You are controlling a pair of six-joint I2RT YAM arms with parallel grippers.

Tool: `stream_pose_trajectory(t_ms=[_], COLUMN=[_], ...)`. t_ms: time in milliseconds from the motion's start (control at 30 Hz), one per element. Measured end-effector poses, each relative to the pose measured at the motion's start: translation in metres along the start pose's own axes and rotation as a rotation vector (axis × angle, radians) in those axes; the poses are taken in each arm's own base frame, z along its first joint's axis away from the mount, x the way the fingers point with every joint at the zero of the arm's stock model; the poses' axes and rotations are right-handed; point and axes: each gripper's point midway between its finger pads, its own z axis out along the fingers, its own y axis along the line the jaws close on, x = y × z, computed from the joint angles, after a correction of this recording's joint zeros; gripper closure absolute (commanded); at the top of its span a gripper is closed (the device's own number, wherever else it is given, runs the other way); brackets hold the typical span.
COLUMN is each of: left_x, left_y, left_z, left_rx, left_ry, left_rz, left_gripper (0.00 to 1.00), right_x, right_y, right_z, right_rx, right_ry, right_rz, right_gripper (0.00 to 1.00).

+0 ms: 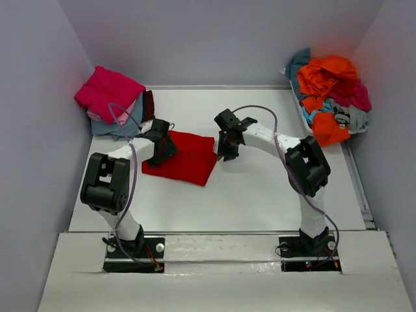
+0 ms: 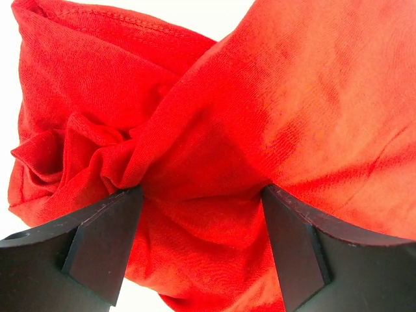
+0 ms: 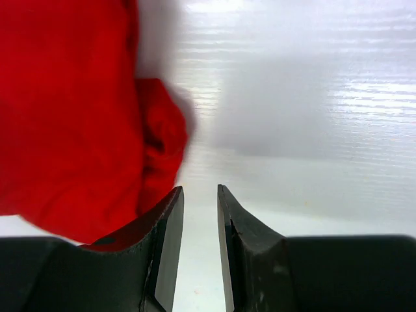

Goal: Fold and stack the t-shirts
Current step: Fold the tshirt

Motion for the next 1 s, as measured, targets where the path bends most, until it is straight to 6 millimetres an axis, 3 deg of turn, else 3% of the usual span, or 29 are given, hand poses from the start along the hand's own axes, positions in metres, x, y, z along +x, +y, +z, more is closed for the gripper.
stream_pose_trajectory(t_ms=[167,233,467,600,867,1000], left_x=[-0.001,-0.001,0.001,0.001,0.001,0.001], left_y=[0.001,0.001,0.001,0.001,0.001,0.0], left_z=[0.0,0.0,0.0,0.0,0.001,0.001], left_rx=[-0.005,-0.005,-0.006,-0.007,-0.008,-0.007], left_ry=[-0.002,-0.002,-0.002,-0.004,-0.003,-0.001], left_rz=[0.001,0.003,0.02,0.027,0.03,0.031], left_gripper=[0.12,0.13,0.13,0.13,0.13,0.13], right_x=[-0.019,-0.024,-0.01,0.006,0.047,0.055], right_y=[0.024,0.043,0.083,0.082,0.038,0.032], right_z=[-0.033,-0.046,-0.059,-0.051,-0.012,-0.003], right_rx=[-0.068,-0.114,-0.194,-0.187,-0.075,-0.072], right_ry=[-0.057,-0.082,-0.074,-0.034,0.077,0.081], right_rz=[-0.02,-0.04,-0.104,-0.109,-0.063,-0.024], right_gripper=[0.66,0.66,0.61,0.57,0.39,0.33])
